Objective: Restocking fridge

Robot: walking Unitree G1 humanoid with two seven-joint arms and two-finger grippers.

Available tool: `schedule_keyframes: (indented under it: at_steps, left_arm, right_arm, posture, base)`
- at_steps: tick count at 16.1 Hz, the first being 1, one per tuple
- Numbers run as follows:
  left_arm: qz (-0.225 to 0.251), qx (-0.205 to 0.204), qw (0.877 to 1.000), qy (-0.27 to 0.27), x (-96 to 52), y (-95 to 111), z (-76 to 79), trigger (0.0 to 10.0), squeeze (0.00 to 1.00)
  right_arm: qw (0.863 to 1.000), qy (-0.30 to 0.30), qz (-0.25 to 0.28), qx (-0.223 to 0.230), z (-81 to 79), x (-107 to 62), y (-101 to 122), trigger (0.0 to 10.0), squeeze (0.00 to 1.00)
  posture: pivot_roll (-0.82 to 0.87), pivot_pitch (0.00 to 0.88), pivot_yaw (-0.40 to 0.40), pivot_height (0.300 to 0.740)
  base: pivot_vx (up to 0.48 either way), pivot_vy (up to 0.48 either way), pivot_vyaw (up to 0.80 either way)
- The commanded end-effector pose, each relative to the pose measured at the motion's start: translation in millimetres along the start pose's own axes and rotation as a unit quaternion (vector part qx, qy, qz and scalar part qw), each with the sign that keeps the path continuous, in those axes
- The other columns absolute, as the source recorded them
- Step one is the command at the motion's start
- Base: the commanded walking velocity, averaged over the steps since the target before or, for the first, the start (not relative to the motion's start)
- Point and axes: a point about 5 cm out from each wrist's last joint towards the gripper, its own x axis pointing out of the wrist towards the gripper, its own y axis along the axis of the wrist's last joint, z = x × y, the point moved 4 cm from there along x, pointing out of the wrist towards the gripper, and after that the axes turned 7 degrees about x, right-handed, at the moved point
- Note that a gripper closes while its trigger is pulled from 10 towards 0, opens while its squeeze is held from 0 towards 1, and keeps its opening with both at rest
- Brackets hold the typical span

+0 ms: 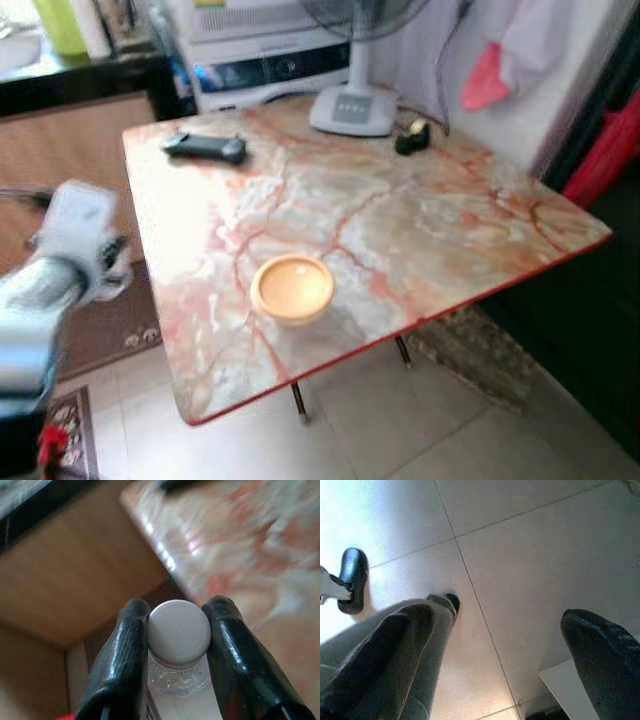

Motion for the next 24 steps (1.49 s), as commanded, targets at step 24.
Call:
schedule_keyframes:
  at_steps: [24]
  left_arm:
    - [-0.298, 0.011, 0.942, -0.153, -69.9, -287, 187.0, 10.0, 0.0]
  right_arm:
    - [0.999, -0.011, 0.002, 0.037, 4.8, -1.2, -3, 10.0, 0.0]
  posture:
    - [0.07, 0.0, -0.01, 0.74]
  base:
    - [0.0, 0.0, 0.0]
